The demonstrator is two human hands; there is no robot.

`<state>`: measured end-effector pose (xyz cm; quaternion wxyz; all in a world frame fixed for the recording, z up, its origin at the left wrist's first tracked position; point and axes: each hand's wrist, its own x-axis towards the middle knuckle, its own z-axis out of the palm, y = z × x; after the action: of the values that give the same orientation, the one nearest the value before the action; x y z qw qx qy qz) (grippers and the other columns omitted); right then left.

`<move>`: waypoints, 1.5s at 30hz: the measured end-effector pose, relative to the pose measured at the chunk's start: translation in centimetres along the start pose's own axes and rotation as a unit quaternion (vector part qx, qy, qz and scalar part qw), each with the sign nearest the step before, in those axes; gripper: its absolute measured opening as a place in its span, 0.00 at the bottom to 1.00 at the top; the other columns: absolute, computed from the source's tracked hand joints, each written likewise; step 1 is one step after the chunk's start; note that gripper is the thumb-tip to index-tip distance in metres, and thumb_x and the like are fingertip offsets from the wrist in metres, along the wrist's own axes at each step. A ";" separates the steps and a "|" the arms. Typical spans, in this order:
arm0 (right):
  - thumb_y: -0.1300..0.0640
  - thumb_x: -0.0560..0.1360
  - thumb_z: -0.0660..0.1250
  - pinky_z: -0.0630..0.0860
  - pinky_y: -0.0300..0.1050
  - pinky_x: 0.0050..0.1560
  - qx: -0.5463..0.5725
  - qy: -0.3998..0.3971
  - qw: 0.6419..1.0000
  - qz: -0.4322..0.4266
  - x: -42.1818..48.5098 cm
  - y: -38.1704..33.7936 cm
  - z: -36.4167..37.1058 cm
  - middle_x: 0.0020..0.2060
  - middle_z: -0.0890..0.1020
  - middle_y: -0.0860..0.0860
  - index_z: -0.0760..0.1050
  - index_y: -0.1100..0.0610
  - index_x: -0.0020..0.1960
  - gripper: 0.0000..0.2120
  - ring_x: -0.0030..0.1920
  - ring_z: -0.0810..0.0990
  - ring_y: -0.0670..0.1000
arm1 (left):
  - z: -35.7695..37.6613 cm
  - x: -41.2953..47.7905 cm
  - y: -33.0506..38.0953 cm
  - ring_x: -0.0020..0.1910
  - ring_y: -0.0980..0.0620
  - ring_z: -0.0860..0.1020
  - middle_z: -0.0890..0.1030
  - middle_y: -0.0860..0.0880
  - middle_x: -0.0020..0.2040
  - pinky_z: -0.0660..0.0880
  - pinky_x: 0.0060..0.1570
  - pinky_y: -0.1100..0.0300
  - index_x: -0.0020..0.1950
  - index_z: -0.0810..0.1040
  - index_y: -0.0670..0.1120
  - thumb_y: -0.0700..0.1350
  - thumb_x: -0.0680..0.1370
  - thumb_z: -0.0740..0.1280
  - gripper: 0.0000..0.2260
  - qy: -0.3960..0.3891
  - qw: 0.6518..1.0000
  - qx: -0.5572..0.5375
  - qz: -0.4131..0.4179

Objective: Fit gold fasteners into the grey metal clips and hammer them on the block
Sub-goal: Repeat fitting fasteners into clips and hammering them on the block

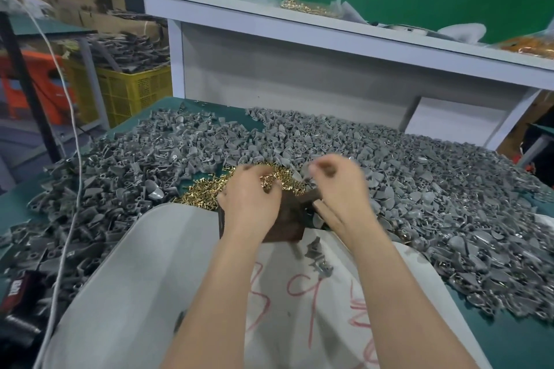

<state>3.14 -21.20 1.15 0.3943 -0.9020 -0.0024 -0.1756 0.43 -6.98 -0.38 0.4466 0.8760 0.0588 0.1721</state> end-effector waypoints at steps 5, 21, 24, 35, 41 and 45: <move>0.51 0.78 0.62 0.56 0.59 0.73 -0.062 0.095 0.979 0.171 4.3 0.2 -1.3 0.76 0.53 0.59 0.47 0.47 0.77 0.34 0.75 0.54 0.61 | -1.4 0.6 -0.5 0.49 0.49 0.76 0.74 0.47 0.58 0.74 0.57 0.56 0.54 0.76 0.52 0.40 0.78 0.62 0.09 0.191 0.917 -0.331 -0.116; 0.61 0.74 0.65 0.68 0.51 0.52 -0.240 -0.205 0.947 -0.055 4.4 -7.9 16.6 0.48 0.78 0.55 0.76 0.58 0.48 0.04 0.56 0.76 0.58 | -2.0 1.9 -2.1 0.32 0.64 0.71 0.73 0.53 0.43 0.64 0.26 0.77 0.56 0.73 0.46 0.36 0.78 0.58 0.10 0.324 0.734 -0.533 -0.269; 0.60 0.76 0.65 0.72 0.44 0.44 -0.160 -0.170 0.972 -0.039 4.8 -6.9 15.5 0.46 0.81 0.55 0.78 0.60 0.47 0.05 0.46 0.79 0.55 | -1.9 1.9 -1.9 0.37 0.58 0.70 0.74 0.49 0.48 0.66 0.29 0.75 0.55 0.72 0.47 0.36 0.78 0.58 0.10 0.322 0.734 -0.534 -0.267; 0.57 0.75 0.68 0.74 0.45 0.54 -0.050 -0.161 0.985 0.022 4.5 -3.3 7.2 0.57 0.80 0.52 0.78 0.55 0.53 0.08 0.54 0.78 0.52 | -1.1 1.3 -0.8 0.48 0.57 0.75 0.76 0.51 0.54 0.68 0.42 0.72 0.49 0.74 0.51 0.36 0.78 0.59 0.10 0.209 0.827 -0.480 -0.206; 0.61 0.76 0.67 0.78 0.51 0.55 0.030 -0.148 0.987 0.044 2.7 -2.6 3.3 0.47 0.83 0.54 0.78 0.57 0.53 0.07 0.47 0.82 0.53 | -1.4 1.0 -0.9 0.45 0.58 0.75 0.77 0.50 0.56 0.74 0.53 0.60 0.53 0.76 0.51 0.38 0.77 0.62 0.10 0.169 0.928 -0.324 -0.075; 0.63 0.75 0.68 0.80 0.38 0.42 0.115 -0.183 0.976 0.018 0.9 -3.1 0.6 0.40 0.83 0.52 0.76 0.56 0.49 0.05 0.38 0.81 0.46 | -0.5 0.9 -0.8 0.42 0.66 0.74 0.79 0.56 0.50 0.68 0.43 0.78 0.58 0.78 0.50 0.40 0.78 0.65 0.11 0.025 0.976 -0.214 0.015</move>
<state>3.78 -18.71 3.26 0.4916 -0.8672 -0.0786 0.0004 1.09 -5.85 -0.54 0.6192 0.7566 0.0189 0.2095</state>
